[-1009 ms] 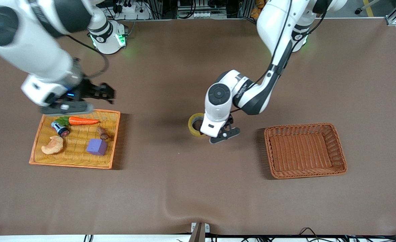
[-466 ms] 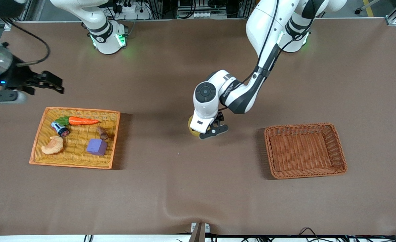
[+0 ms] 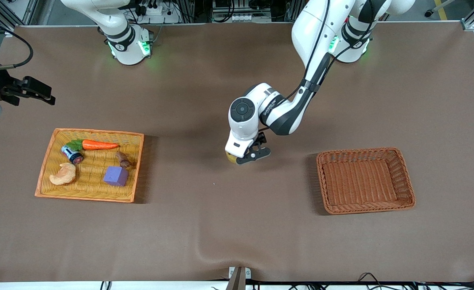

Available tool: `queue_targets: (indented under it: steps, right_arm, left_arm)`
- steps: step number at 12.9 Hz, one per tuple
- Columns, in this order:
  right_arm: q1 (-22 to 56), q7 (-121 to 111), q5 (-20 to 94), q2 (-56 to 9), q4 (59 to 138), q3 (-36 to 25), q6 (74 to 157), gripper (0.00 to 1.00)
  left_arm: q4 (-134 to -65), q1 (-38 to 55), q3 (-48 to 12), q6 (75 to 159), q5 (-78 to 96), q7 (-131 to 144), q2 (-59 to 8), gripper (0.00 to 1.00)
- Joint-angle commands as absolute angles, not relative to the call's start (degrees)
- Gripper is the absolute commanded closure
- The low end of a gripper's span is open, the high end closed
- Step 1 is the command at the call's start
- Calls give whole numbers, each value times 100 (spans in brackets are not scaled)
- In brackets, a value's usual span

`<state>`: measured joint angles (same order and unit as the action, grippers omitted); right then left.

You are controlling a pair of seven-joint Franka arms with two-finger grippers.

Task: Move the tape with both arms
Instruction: 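Close the left gripper on the tape roll's rim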

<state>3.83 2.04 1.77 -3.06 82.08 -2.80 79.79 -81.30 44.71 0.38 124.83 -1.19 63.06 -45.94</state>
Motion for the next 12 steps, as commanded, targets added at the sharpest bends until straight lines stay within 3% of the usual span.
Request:
queue_targets:
  steps: [1,2,3,4,5,12]
  right_arm:
    - [221,-25,211,-158,8244,-316,7936,0]
    - [124,-287,202,-167,8262,-316,7963,0]
    - [114,-438,124,-167,8270,-325,8085,0]
    - [106,-387,106,-167,8271,-325,8269,0]
    - [105,-378,88,-167,8279,-334,8279,0]
    - [-123,-229,97,-176,8279,-229,8068,0]
  left_arm:
    - [-8077,4518,53,12437,-211,6478,-4685,0]
    - [-8077,4518,53,12437,-211,6495,-4702,0]
    - [-8077,4561,53,12437,-202,6678,-4711,17]
    - [-8077,4588,53,12437,-211,6984,-4728,94]
    - [-8103,4649,53,12437,-220,7083,-4746,100]
    - [-8077,4605,88,12192,-211,7154,-4440,100]
